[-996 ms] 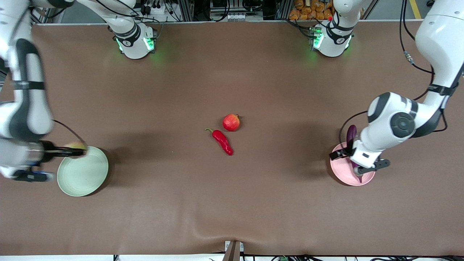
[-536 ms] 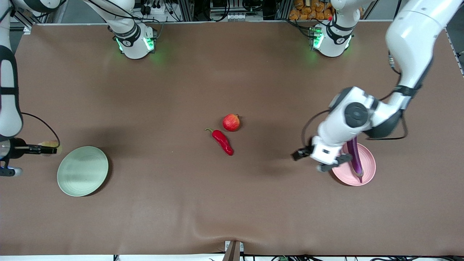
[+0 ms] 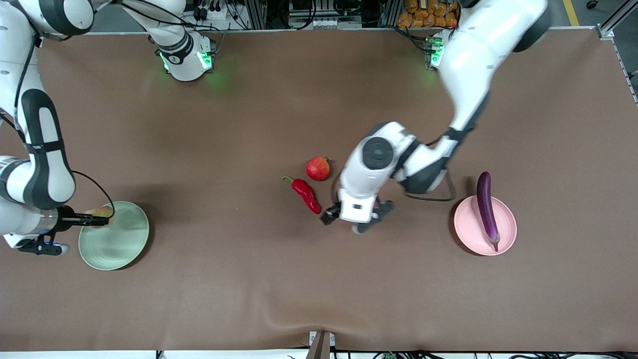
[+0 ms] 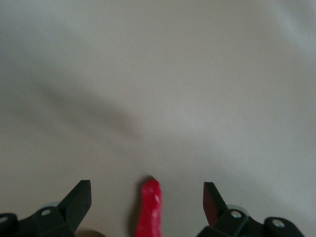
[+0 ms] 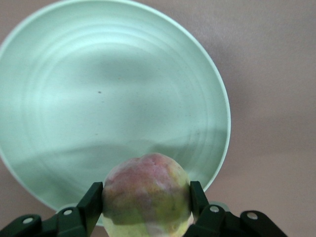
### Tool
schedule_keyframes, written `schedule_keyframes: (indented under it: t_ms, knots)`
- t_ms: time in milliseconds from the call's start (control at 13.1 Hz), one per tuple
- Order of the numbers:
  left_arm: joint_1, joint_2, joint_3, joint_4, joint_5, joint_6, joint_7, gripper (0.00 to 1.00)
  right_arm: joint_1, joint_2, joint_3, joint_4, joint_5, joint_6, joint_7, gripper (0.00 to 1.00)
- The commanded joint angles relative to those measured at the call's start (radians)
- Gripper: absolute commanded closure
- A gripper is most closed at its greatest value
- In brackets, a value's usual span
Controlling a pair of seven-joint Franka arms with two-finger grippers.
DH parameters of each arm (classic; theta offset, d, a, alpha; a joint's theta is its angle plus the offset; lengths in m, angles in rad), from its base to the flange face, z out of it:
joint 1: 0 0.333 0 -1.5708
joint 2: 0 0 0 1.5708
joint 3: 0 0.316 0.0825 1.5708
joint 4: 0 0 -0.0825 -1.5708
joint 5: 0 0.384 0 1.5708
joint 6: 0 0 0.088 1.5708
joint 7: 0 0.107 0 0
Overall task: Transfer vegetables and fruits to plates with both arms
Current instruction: 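Grasp the red chili with the left gripper while the right gripper releases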
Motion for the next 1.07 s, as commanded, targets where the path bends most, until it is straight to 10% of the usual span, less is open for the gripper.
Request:
schedule_keyframes:
  t_ms: [0, 153, 690, 843, 996]
  knots:
    - [-0.077, 0.071, 0.052, 0.088, -0.026, 0.036, -0.002, 0.06, -0.034, -0.003, 0.008, -0.004, -0.02, 0.004, -0.091, 0.0]
    - [-0.11, 0.093, 0.055, 0.106, -0.026, 0.047, 0.007, 0.19, -0.048, -0.011, 0.01, 0.004, -0.008, 0.002, -0.125, 0.0]
    - [-0.127, 0.127, 0.06, 0.103, -0.027, 0.041, 0.165, 0.14, 0.025, -0.034, 0.017, 0.135, -0.008, -0.198, -0.118, 0.0]
    - [-0.135, 0.131, 0.06, 0.099, -0.027, 0.038, 0.176, 0.14, 0.064, -0.037, 0.017, 0.16, -0.012, -0.24, -0.074, 0.53]
    - [-0.133, 0.145, 0.058, 0.099, -0.027, 0.038, 0.211, 0.15, 0.076, -0.035, 0.019, 0.198, -0.008, -0.298, -0.015, 0.78]
